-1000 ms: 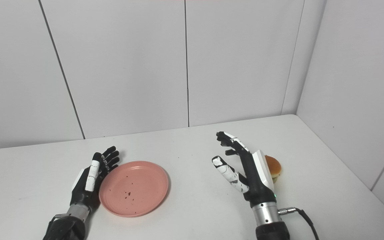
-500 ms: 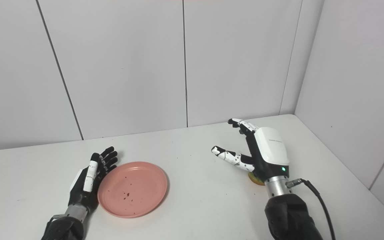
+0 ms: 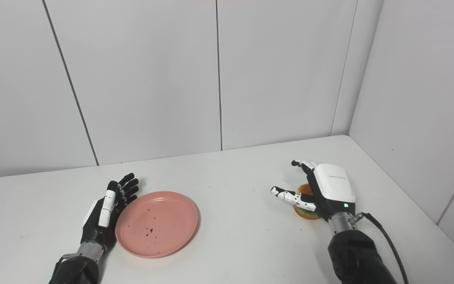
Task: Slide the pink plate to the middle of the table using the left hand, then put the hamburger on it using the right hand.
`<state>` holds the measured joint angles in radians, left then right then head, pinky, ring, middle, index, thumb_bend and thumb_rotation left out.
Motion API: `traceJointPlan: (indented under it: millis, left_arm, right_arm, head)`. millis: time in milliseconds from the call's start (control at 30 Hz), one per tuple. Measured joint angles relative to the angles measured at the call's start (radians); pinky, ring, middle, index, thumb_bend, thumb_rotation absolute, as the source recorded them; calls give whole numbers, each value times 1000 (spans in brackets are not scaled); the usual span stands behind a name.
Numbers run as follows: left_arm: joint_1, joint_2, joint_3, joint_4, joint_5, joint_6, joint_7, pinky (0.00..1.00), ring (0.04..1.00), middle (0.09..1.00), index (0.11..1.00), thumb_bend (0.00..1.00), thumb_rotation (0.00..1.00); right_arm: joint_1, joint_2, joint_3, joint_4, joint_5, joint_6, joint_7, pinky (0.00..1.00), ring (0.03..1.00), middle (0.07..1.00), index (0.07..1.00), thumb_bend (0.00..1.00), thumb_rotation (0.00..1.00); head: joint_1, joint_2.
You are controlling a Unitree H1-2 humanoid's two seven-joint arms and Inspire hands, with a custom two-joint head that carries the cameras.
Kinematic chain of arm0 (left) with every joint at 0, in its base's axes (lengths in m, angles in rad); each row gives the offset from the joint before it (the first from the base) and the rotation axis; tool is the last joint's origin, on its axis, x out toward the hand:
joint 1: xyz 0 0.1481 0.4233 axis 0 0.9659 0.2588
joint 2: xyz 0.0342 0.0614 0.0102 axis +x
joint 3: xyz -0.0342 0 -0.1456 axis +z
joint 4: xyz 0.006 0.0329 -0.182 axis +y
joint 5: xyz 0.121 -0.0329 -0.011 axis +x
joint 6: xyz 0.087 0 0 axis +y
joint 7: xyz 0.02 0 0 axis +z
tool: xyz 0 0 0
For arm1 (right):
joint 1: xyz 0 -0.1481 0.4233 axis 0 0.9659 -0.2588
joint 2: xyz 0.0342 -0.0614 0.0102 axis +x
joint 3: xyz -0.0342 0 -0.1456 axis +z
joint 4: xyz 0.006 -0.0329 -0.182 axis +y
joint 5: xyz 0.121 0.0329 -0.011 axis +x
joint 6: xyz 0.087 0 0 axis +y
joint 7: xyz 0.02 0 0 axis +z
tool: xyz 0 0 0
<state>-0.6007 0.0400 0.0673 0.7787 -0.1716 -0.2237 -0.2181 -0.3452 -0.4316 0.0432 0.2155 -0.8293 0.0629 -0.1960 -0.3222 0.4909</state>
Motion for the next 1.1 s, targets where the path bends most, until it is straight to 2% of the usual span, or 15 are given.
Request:
traceJointPlan:
  millis: [167, 333, 500, 667, 800, 900, 967, 1033, 1067, 1100]
  left_arm:
    - [0, 0, 0, -1, 0, 0, 0, 945, 924, 899, 847, 902, 906]
    - [1, 0, -2, -1, 0, 0, 0, 937, 920, 898, 850, 910, 907]
    - [1, 0, -2, -2, 0, 1, 1, 938, 921, 899, 843, 911, 899]
    - [1, 0, -3, -2, 0, 2, 1, 934, 920, 901, 849, 920, 906]
    - [1, 0, -5, -2, 1, 3, 2, 932, 917, 898, 838, 921, 908]
    - [1, 0, -7, -2, 1, 4, 2, 935, 918, 899, 843, 915, 913]
    - [1, 0, -8, -4, 3, 5, 2, 935, 918, 899, 849, 913, 913]
    - [1, 0, -10, -4, 3, 7, 2, 937, 919, 899, 850, 910, 914]
    - [1, 0, -11, -4, 3, 7, 2, 937, 919, 899, 850, 910, 914]
    - [1, 0, -12, -4, 3, 7, 2, 937, 918, 899, 848, 911, 914]
  right_arm:
    - [-9, -38, 78, 66, -63, -1, -30, 752, 758, 762, 725, 735, 998]
    - [-30, -60, 127, 136, -89, -1, -63, 769, 758, 760, 716, 735, 1000]
    - [-53, -64, 168, 209, -95, -1, -87, 764, 752, 748, 709, 735, 996]
    - [-71, -70, 184, 235, -85, -1, -95, 774, 766, 758, 718, 740, 999]
    - [-81, -76, 189, 259, -79, -1, -98, 688, 735, 746, 704, 732, 973]
    - [-84, -78, 190, 268, -68, 0, -100, 573, 667, 713, 686, 729, 957]
    - [-85, -77, 190, 273, -61, 0, -103, 515, 615, 679, 662, 715, 927]
    - [-88, -77, 189, 288, -56, 0, -121, 491, 586, 643, 626, 671, 838]
    - [-89, -77, 188, 291, -47, 0, -126, 490, 584, 641, 624, 669, 832]
    - [-89, -77, 188, 293, -40, 0, -129, 464, 552, 611, 599, 623, 694]
  head:
    - [2, 2]
    - [6, 3]
    - [9, 3]
    - [11, 3]
    - [12, 3]
    - [14, 5]
    - [14, 5]
    - [14, 5]
    - [14, 5]
    - [14, 5]
